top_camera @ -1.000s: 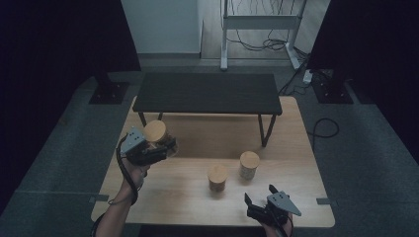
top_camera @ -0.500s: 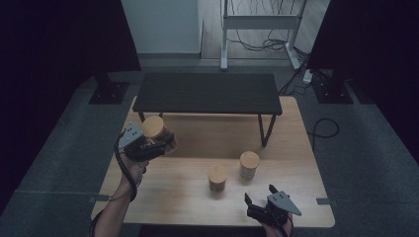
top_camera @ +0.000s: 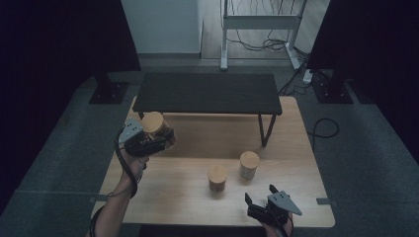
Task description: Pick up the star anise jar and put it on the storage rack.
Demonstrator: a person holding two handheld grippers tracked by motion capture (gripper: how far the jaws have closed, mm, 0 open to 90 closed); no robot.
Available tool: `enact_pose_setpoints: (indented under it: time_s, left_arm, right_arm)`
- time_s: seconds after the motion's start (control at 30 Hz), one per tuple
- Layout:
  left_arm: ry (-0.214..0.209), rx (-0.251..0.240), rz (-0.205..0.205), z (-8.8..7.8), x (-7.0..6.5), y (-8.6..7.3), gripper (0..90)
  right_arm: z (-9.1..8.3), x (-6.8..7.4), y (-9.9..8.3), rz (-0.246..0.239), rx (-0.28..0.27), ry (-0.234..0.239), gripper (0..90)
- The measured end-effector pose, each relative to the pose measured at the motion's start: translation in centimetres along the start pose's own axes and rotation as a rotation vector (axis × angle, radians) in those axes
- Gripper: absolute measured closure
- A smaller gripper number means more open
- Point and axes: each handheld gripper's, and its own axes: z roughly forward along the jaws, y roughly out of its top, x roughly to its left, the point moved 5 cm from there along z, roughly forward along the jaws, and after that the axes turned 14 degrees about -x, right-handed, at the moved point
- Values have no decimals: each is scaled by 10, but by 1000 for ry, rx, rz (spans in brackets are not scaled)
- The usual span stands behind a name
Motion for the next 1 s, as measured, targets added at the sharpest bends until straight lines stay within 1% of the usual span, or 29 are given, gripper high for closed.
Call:
enact_pose_setpoints:
  time_s: [0.1, 0.2, 0.27, 0.4, 0.57, 0.87, 0.9, 1.0]
  left_arm:
    - [-1, -4, -2, 3, -1, 2, 262]
    - [-6, -3, 13, 8, -4, 7, 262]
    - [-6, -6, 15, 8, -4, 8, 262]
    - [2, -13, 20, 10, -3, 13, 262]
    - [15, -18, 19, 11, -1, 16, 262]
    - [21, -32, 22, 13, 3, 22, 262]
    - [23, -36, 14, 14, 3, 23, 262]
    - [23, -42, 12, 15, 2, 24, 262]
  right_arm:
    - [1, 0, 0, 1, 2, 2, 49]
    - [0, -1, 0, 3, 3, 2, 49]
    - [0, -1, 0, 3, 1, 2, 49]
    - [1, -2, 0, 4, 2, 2, 49]
    - [1, -2, 0, 6, 3, 5, 49]
    - [1, -3, -1, 8, 4, 8, 49]
    - [1, -3, -1, 8, 4, 8, 49]
    - [2, -3, -1, 10, 7, 9, 49]
